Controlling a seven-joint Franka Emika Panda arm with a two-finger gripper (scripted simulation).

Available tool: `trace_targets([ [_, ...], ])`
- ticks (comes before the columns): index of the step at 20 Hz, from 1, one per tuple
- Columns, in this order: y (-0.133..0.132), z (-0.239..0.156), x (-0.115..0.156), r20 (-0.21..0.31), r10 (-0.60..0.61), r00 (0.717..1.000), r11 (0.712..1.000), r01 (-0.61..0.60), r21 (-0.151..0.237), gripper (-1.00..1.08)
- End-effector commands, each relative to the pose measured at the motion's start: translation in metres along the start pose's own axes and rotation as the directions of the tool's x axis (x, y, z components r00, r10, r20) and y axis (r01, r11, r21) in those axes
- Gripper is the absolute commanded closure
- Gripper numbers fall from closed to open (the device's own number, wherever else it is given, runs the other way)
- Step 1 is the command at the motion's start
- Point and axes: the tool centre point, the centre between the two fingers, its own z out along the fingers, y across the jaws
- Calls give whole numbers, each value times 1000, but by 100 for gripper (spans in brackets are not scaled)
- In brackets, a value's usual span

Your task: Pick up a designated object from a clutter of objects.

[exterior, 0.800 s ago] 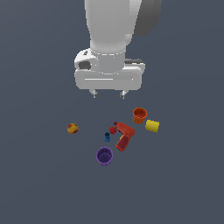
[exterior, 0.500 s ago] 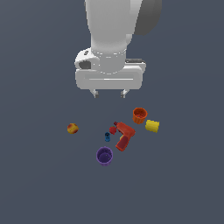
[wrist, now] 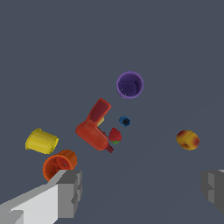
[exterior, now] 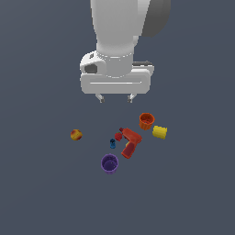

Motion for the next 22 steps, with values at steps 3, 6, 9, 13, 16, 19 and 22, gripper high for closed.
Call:
trace_targets([
  [3, -2, 9, 1, 2, -35, 999, 999, 35, 4, -100],
  [6, -4, 19, 2, 4, -74, 997, 997, 74, 8, -100],
  [9, -7, 32, 4, 5, -124, 992, 992, 124, 14, -100],
  [13, -12, 55, 5, 7, -208, 978, 978, 207, 24, -100],
  [16, -17, 74, 5, 7, -280, 960, 959, 280, 33, -100],
  [19, -21, 94, 4, 5, -352, 936, 935, 351, 43, -100],
  [22, -25, 114, 3, 2, -421, 907, 906, 420, 53, -100],
])
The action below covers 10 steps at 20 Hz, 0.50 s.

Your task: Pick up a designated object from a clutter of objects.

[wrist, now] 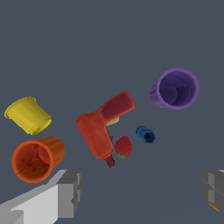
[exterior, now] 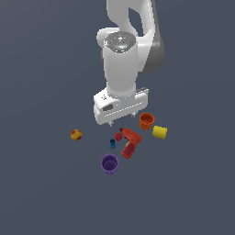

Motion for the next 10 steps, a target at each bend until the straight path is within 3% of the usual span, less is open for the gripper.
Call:
trace_targets([
  [1, -3, 17, 0, 0, -64, 998, 998, 64, 8, -100],
  [10, -16, 74, -5, -7, -280, 960, 959, 280, 35, -100],
])
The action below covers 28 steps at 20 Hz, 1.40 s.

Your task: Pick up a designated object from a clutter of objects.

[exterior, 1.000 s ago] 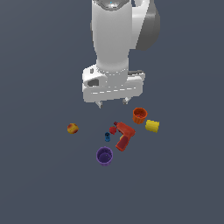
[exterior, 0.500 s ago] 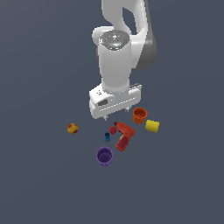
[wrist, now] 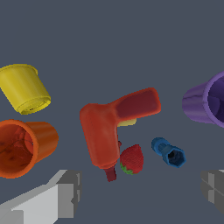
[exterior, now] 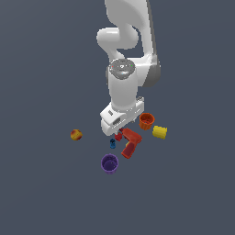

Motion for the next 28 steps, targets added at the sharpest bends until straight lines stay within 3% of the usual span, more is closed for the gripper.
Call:
trace_targets([
  [1, -4, 16, -1, -2, -62, 998, 998, 62, 7, -100],
  [14, -24, 83, -12, -18, -320, 947, 947, 320, 35, -100],
  [21, -30, 98, -16, -24, -378, 925, 924, 379, 40, -100],
  [28, -31, 101, -17, -24, -384, 923, 922, 384, 41, -100],
])
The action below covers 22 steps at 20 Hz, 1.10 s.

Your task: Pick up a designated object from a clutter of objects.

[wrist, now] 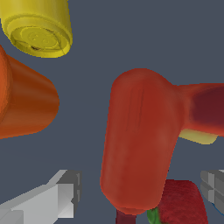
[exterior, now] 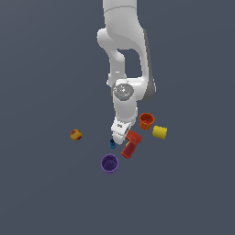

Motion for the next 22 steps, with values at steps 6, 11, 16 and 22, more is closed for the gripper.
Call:
trace_targets([
  [6, -1, 18, 0, 0, -3, 1000, 1000, 3, 0, -100],
  [11, -1, 29, -1, 0, -3, 1000, 1000, 3, 0, -100],
  [16, -1, 29, 0, 0, -4, 1000, 1000, 4, 0, 108],
  [22, -1, 29, 0, 0, -4, 1000, 1000, 4, 0, 108],
])
